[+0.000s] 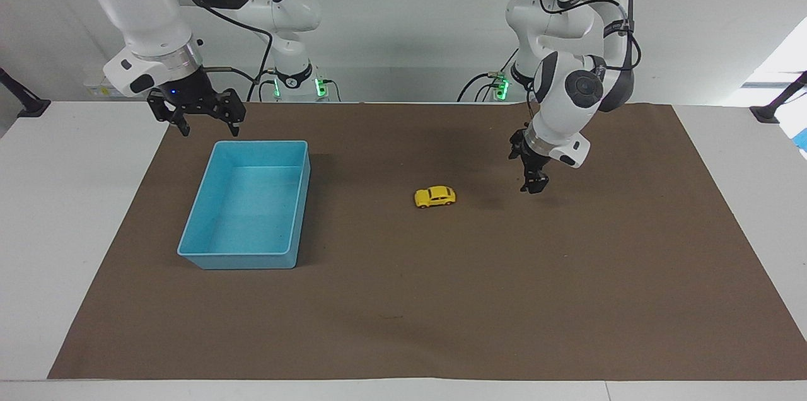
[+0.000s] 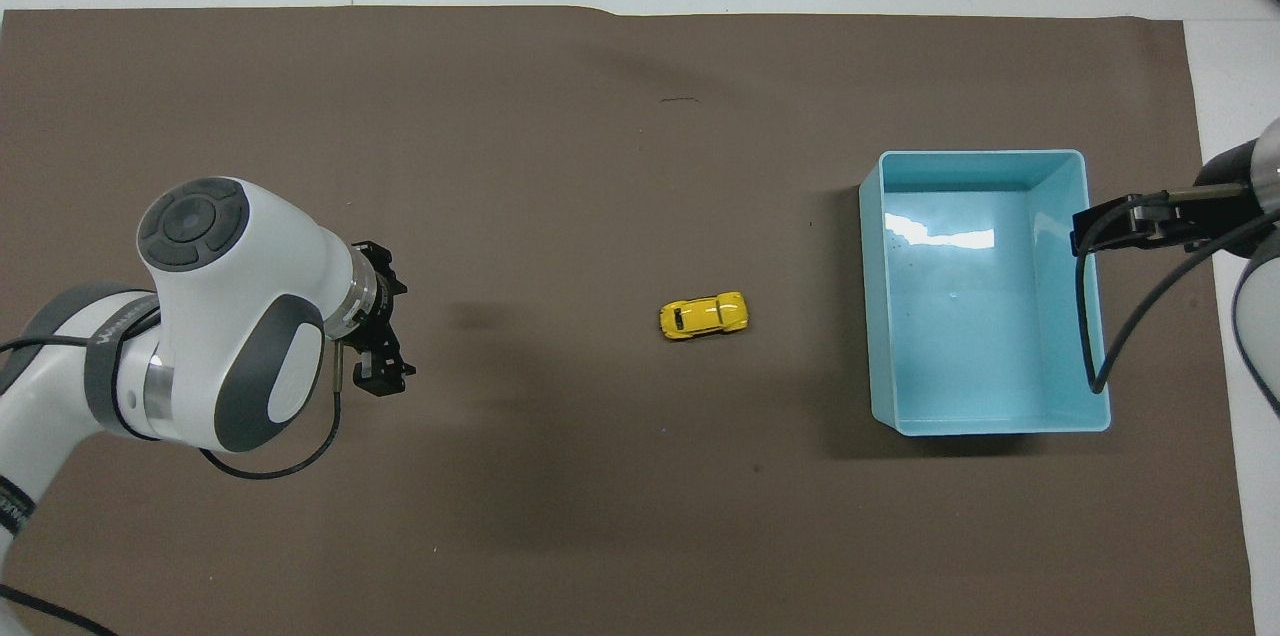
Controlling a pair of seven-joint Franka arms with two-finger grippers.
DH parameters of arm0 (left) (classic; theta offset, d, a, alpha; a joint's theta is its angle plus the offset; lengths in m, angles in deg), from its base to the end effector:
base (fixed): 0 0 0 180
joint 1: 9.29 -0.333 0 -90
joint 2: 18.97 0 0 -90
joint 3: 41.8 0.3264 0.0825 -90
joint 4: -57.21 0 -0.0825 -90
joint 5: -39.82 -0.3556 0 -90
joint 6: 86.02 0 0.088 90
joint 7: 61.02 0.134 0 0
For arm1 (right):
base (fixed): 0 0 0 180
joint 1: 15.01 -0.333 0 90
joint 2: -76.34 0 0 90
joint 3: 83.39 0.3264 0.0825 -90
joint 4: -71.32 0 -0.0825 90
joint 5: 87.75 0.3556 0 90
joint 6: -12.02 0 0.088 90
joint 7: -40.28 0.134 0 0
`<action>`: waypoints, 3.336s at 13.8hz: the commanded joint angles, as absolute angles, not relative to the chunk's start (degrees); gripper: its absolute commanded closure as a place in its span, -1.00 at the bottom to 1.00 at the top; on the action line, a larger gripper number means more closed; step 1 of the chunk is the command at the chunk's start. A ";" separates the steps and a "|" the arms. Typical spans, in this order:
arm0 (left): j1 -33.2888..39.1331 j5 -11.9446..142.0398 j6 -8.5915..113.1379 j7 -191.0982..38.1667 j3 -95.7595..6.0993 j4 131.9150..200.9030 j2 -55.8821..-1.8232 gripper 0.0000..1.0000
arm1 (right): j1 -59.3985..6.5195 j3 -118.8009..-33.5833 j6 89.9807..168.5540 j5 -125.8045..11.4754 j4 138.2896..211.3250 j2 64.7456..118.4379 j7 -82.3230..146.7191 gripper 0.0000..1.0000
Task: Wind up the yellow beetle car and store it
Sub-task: 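Reach the right gripper to the car while the left gripper withdraws, then grasp the car with the right gripper while the left gripper retracts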
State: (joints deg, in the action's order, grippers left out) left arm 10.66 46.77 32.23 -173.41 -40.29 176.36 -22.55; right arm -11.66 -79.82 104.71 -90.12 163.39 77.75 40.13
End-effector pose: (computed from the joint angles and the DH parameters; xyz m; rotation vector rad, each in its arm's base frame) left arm 0.4942 -0.1746 0.3908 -2.0491 -2.3359 0.1961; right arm 0.5366 -0.0037 0.5830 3.1017 0.0135 -0.0213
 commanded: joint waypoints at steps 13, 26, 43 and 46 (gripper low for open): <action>5.91 45.98 27.19 -146.20 -40.40 159.53 -21.78 -1.00 | -16.50 -79.00 110.27 -86.35 168.08 79.32 68.28 -1.00; 3.36 45.98 15.85 -99.23 -40.22 154.24 -20.99 -1.00 | -25.19 -79.09 121.07 -90.29 172.38 86.09 117.69 -1.00; -5.96 41.77 8.65 -50.39 -40.13 154.69 -15.46 -1.00 | -31.10 -79.00 146.48 -106.03 191.55 90.92 156.64 -1.00; -5.60 41.23 2.50 -50.48 -40.83 150.04 -15.10 -1.00 | -32.50 -79.00 146.93 -108.05 192.08 91.72 157.27 0.30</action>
